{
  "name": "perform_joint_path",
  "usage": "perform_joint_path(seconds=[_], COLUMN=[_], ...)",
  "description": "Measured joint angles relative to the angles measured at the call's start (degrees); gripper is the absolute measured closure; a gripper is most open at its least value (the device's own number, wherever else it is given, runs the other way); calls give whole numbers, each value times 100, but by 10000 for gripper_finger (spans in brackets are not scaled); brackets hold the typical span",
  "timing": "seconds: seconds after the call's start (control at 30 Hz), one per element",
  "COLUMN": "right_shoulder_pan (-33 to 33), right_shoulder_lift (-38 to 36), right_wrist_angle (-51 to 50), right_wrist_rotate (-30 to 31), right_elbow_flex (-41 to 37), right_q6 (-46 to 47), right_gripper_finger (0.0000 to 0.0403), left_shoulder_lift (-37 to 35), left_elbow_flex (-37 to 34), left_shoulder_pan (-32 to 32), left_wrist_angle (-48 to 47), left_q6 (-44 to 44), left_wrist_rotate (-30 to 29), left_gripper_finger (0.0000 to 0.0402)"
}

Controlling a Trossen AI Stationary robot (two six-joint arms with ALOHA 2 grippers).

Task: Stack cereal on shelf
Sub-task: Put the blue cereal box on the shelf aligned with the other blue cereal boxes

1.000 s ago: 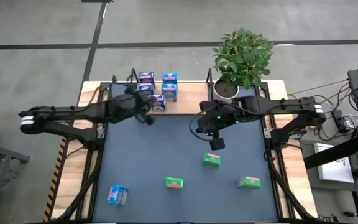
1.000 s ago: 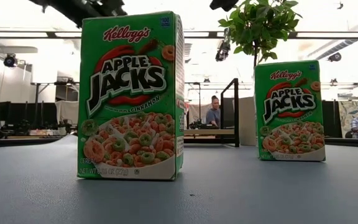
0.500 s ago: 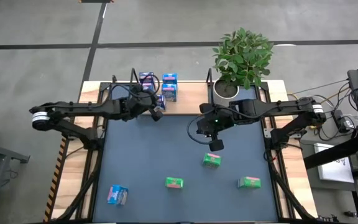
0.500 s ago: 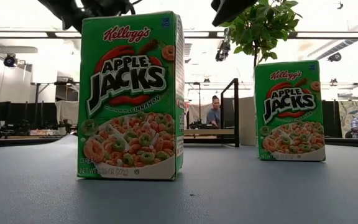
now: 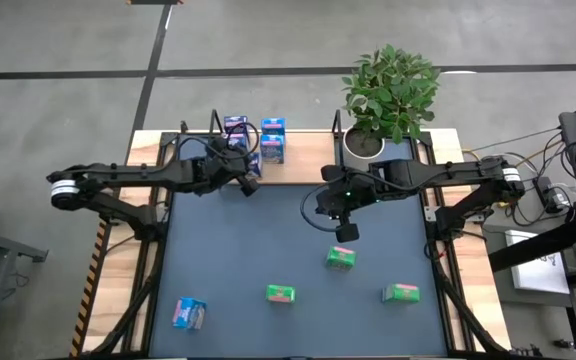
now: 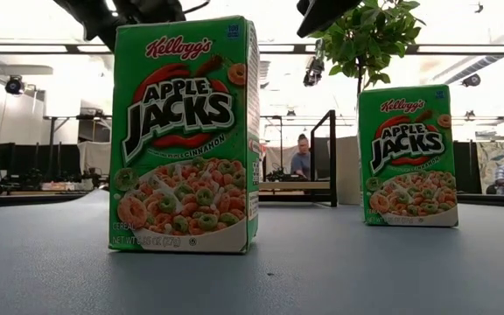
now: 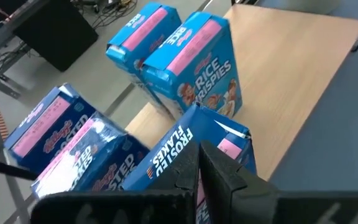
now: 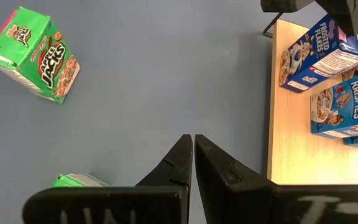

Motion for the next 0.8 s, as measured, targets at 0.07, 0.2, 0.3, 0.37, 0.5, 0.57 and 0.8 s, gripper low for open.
perform_joint_path(seconds=[0.07,0.2,0.3,0.37,0.5,0.57,0.8], right_shoulder_pan=[0,0,0,0,0,0,0], right_shoulder_lift=[0,0,0,0,0,0,2], right_wrist_angle=[-1,15,49,51,79,81,84], right_wrist_rotate=[2,2,2,2,1,2,2], right_elbow_flex=[0,0,0,0,0,0,0], right_q6=[0,0,0,0,0,0,2], right_gripper_finger=[394,394,394,394,394,394,394], left_shoulder_lift=[-21,-116,-231,-321,-506,-580,-653], left_elbow_flex=[2,2,59,108,149,149,149], left_shoulder_pan=[0,0,0,0,0,0,0], left_wrist_angle=[-112,-433,-769,-995,-1249,-1298,-1356], left_q6=[-62,-128,-212,-244,-266,-268,-286], left_wrist_rotate=[-90,-274,-273,-262,-243,-237,-238], left_gripper_finger=[401,401,401,401,401,402,401])
